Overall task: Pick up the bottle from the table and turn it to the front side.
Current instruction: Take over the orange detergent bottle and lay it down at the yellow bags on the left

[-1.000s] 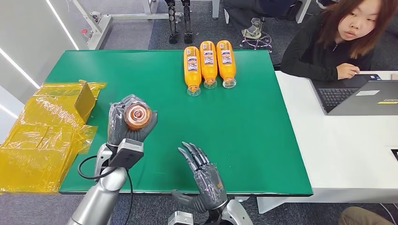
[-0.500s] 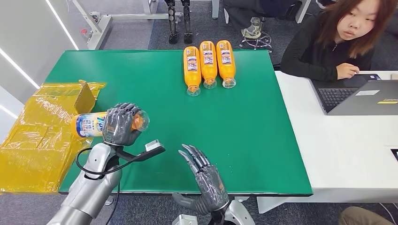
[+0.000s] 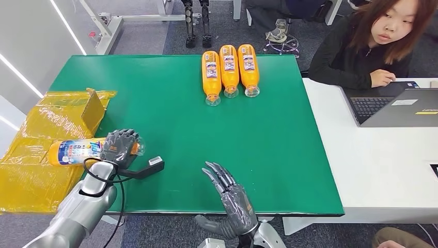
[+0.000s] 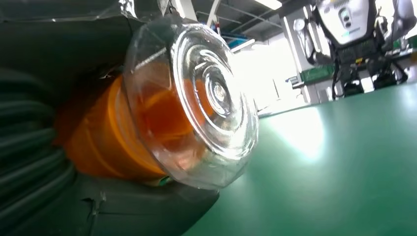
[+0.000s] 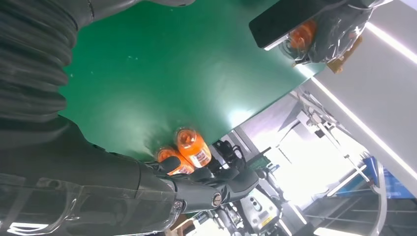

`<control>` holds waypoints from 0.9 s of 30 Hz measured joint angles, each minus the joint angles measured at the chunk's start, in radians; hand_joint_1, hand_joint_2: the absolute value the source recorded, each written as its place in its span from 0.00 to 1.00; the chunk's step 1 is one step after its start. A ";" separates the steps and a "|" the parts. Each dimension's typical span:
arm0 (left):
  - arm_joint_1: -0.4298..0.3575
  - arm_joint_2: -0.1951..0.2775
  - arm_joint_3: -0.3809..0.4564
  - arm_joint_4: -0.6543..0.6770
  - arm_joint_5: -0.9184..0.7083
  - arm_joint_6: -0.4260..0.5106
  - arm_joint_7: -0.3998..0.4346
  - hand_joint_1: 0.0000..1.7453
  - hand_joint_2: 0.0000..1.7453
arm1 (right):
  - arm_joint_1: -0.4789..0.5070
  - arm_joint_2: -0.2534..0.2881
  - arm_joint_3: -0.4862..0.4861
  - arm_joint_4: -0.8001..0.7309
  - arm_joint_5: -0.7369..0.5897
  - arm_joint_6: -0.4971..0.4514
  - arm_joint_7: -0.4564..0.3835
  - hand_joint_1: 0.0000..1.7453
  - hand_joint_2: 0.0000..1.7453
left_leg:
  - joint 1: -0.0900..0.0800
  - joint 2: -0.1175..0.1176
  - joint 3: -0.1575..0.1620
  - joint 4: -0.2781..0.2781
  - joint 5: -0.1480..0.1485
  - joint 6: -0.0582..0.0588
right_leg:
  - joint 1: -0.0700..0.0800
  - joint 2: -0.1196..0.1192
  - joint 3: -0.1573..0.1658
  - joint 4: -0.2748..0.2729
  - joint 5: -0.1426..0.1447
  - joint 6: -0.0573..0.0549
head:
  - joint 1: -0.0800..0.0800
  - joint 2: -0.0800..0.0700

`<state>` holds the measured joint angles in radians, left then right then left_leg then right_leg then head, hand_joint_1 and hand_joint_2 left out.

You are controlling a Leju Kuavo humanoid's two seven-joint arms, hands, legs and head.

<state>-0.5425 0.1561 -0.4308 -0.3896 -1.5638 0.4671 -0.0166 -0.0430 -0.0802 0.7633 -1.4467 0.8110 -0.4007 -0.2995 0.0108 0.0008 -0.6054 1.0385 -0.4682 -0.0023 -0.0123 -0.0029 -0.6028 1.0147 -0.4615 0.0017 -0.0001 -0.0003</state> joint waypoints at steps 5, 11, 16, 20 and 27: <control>-0.013 0.021 -0.014 0.036 -0.003 -0.018 0.009 0.00 1.00 | 0.026 -0.015 0.000 -0.016 0.000 -0.002 -0.001 0.00 1.00 | 0.000 0.000 0.000 0.000 0.000 0.000 | 0.000 0.000 0.000 0.000 0.000 0.000 | 0.000 0.000; -0.021 0.036 -0.024 0.057 -0.003 -0.027 0.025 0.00 1.00 | 0.031 -0.024 -0.001 -0.017 0.000 0.000 -0.007 0.00 1.00 | 0.000 0.000 0.000 0.000 0.000 0.000 | 0.000 0.000 0.000 0.000 0.000 0.000 | 0.000 0.000; -0.024 0.039 -0.025 0.062 -0.003 -0.027 0.025 0.00 1.00 | 0.022 -0.025 -0.001 -0.014 -0.005 0.001 -0.015 0.00 1.00 | 0.000 0.000 0.000 0.000 0.000 0.000 | 0.000 0.000 0.000 0.000 0.000 0.000 | 0.000 0.000; -0.026 0.039 -0.025 0.064 0.000 -0.031 0.024 0.00 1.00 | 0.015 -0.025 -0.001 -0.006 -0.019 -0.001 -0.023 0.00 1.00 | 0.000 0.000 0.000 0.000 0.000 0.000 | 0.000 0.000 0.000 0.000 0.000 0.000 | 0.000 0.000; -0.024 0.037 -0.012 0.040 0.060 0.005 -0.072 0.00 1.00 | 0.016 -0.025 -0.001 0.018 -0.018 -0.024 -0.023 0.00 1.00 | 0.000 0.000 0.000 0.000 0.000 0.000 | 0.000 0.000 0.000 0.000 0.000 0.000 | 0.000 0.000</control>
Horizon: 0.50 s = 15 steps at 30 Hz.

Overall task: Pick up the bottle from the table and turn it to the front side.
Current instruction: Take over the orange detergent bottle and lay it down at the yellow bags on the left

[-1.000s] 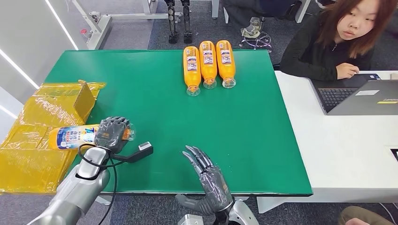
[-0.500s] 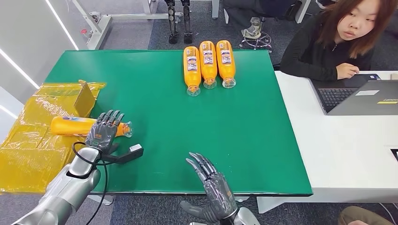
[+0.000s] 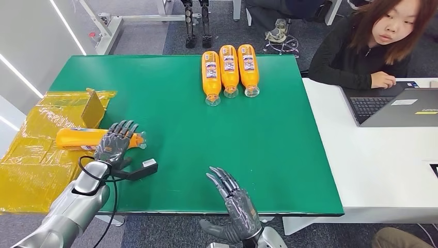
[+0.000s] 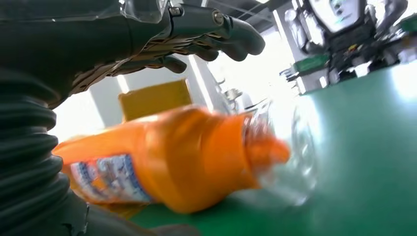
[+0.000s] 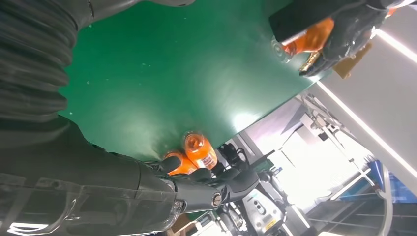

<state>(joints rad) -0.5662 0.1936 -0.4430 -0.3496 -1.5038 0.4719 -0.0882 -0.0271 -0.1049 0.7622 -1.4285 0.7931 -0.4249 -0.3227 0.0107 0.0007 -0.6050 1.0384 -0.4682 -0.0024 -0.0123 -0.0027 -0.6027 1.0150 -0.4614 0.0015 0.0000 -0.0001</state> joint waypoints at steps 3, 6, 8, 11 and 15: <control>0.016 -0.003 0.025 -0.080 0.091 -0.001 -0.109 0.00 1.00 | 0.000 0.000 0.000 0.006 0.002 -0.008 0.011 0.00 1.00 | 0.000 0.000 0.000 0.000 0.000 0.000 | 0.000 0.000 0.000 0.000 0.000 0.000 | 0.000 0.000; 0.045 -0.007 0.049 -0.205 0.187 -0.035 -0.195 0.00 1.00 | 0.000 0.001 -0.004 0.007 0.008 -0.010 0.024 0.00 1.00 | 0.000 0.000 0.000 0.000 0.000 0.000 | 0.000 0.000 0.000 0.000 0.000 0.000 | 0.000 0.000; 0.072 -0.008 0.054 -0.307 0.222 -0.064 -0.210 0.00 1.00 | 0.001 0.002 -0.008 0.007 0.021 -0.010 0.035 0.00 1.00 | 0.000 0.000 0.000 0.000 0.000 0.000 | 0.000 0.000 0.000 0.000 0.000 0.000 | 0.000 0.000; 0.114 -0.015 0.056 -0.475 0.342 -0.090 -0.266 0.00 1.00 | 0.010 0.008 -0.021 -0.001 0.046 -0.008 0.052 0.00 1.00 | 0.000 -0.001 -0.001 0.000 0.000 0.000 | 0.000 -0.001 0.000 -0.001 0.000 0.000 | 0.000 0.000; 0.152 -0.052 0.070 -0.651 0.619 -0.153 -0.391 0.00 1.00 | 0.029 0.012 -0.048 -0.026 0.057 -0.010 0.060 0.00 1.00 | 0.000 -0.001 -0.001 0.000 0.000 0.000 | 0.000 -0.001 0.000 -0.001 0.000 0.000 | 0.000 0.000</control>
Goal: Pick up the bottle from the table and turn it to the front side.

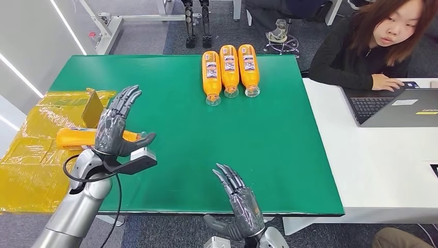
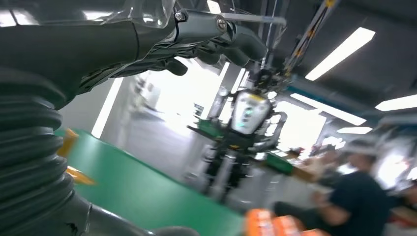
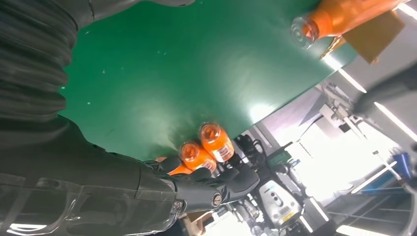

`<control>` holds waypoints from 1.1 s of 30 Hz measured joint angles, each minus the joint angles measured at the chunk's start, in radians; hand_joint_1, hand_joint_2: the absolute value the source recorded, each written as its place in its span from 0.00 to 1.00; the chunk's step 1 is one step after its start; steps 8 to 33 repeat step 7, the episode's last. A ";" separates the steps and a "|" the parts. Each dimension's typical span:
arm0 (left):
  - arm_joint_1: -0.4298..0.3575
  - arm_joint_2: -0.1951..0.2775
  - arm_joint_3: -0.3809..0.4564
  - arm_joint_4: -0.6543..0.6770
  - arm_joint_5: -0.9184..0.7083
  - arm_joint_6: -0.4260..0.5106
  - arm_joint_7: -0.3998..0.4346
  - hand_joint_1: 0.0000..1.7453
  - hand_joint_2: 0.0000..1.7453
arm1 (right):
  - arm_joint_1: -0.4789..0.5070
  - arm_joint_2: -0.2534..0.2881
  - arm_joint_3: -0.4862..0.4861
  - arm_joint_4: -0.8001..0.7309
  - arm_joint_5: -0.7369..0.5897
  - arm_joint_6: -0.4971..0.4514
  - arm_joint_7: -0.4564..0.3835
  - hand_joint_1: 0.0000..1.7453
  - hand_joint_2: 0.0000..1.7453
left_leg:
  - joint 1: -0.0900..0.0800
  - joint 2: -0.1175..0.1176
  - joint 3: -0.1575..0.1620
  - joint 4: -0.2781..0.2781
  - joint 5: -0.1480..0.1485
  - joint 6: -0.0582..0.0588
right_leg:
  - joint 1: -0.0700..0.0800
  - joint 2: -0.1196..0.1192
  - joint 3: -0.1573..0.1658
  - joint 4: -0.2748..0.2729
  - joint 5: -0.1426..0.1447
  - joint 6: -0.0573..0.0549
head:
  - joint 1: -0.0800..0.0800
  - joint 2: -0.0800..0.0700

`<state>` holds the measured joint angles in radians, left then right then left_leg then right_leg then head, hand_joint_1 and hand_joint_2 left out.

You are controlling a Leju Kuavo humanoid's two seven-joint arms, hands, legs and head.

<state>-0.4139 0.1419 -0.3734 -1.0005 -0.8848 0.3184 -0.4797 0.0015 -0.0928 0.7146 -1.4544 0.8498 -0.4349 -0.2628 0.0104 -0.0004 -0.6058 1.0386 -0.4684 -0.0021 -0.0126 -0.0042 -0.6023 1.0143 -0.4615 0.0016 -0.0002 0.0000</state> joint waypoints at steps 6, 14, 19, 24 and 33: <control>0.077 -0.085 0.020 -0.176 0.392 -0.143 -0.120 0.00 1.00 | 0.040 0.000 -0.062 -0.062 -0.008 -0.039 -0.007 0.00 1.00 | 0.000 0.000 0.000 0.000 0.000 0.000 | 0.000 0.000 0.000 0.000 0.000 0.000 | 0.000 0.000; 0.086 -0.092 0.022 -0.187 0.422 -0.156 -0.126 0.00 1.00 | 0.044 0.000 -0.068 -0.069 -0.010 -0.044 -0.008 0.00 1.00 | 0.000 0.000 0.000 0.000 0.000 0.000 | 0.000 0.000 0.000 0.000 0.000 0.000 | 0.000 0.000; 0.086 -0.092 0.022 -0.187 0.422 -0.156 -0.126 0.00 1.00 | 0.044 0.000 -0.068 -0.069 -0.010 -0.044 -0.008 0.00 1.00 | 0.000 0.000 0.000 0.000 0.000 0.000 | 0.000 0.000 0.000 0.000 0.000 0.000 | 0.000 0.000; 0.086 -0.092 0.022 -0.187 0.422 -0.156 -0.126 0.00 1.00 | 0.044 0.000 -0.068 -0.069 -0.010 -0.044 -0.008 0.00 1.00 | 0.000 0.000 0.000 0.000 0.000 0.000 | 0.000 0.000 0.000 0.000 0.000 0.000 | 0.000 0.000; 0.086 -0.092 0.022 -0.187 0.422 -0.156 -0.126 0.00 1.00 | 0.044 0.000 -0.068 -0.069 -0.010 -0.044 -0.008 0.00 1.00 | 0.000 0.000 0.000 0.000 0.000 0.000 | 0.000 0.000 0.000 0.000 0.000 0.000 | 0.000 0.000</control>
